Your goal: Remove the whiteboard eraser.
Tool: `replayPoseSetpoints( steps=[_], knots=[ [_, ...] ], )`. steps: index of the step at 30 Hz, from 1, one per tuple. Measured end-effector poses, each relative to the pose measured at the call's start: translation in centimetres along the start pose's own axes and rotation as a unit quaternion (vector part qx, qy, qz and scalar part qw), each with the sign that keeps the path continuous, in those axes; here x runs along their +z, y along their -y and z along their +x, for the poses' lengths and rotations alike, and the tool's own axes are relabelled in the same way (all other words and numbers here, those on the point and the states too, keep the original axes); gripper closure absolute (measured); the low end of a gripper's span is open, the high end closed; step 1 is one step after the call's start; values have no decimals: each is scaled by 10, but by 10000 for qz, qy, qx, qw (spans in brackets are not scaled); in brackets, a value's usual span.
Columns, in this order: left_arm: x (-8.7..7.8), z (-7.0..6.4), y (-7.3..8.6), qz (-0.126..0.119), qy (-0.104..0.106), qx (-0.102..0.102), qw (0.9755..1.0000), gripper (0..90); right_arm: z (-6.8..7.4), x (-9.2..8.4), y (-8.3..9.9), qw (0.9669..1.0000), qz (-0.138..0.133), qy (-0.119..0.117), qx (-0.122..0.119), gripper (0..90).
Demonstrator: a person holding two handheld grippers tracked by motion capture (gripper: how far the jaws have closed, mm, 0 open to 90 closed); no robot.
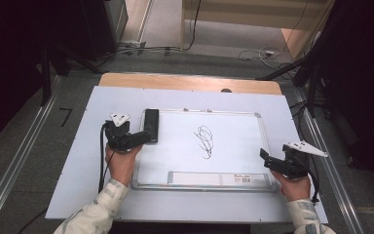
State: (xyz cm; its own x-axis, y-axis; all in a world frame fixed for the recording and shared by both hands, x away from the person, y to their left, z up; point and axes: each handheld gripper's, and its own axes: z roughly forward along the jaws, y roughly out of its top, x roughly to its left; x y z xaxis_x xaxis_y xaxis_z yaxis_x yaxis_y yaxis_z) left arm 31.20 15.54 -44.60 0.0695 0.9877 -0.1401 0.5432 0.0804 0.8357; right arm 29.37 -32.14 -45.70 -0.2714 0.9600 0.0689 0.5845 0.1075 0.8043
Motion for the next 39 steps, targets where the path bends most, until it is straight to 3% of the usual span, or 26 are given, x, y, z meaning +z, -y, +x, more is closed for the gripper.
replayPoseSetpoints(
  steps=[6,14,27,33,39],
  knots=[
    [12,-3,-4,110,-110,34,9999,90,0,1,0,10000,23,-19,-6,101],
    [24,-10,-5,198,-57,89,9997,95,0,1,0,10000,35,-34,-5,101],
    [49,-23,-9,262,23,-58,9996,125,-1,1,0,10000,41,-44,14,102],
    [64,-21,-11,376,-23,-201,9991,148,-1,1,0,10000,40,-46,5,103],
    [81,-21,-10,479,-179,-110,9986,186,-1,1,0,10000,44,-44,25,103]
  ],
)
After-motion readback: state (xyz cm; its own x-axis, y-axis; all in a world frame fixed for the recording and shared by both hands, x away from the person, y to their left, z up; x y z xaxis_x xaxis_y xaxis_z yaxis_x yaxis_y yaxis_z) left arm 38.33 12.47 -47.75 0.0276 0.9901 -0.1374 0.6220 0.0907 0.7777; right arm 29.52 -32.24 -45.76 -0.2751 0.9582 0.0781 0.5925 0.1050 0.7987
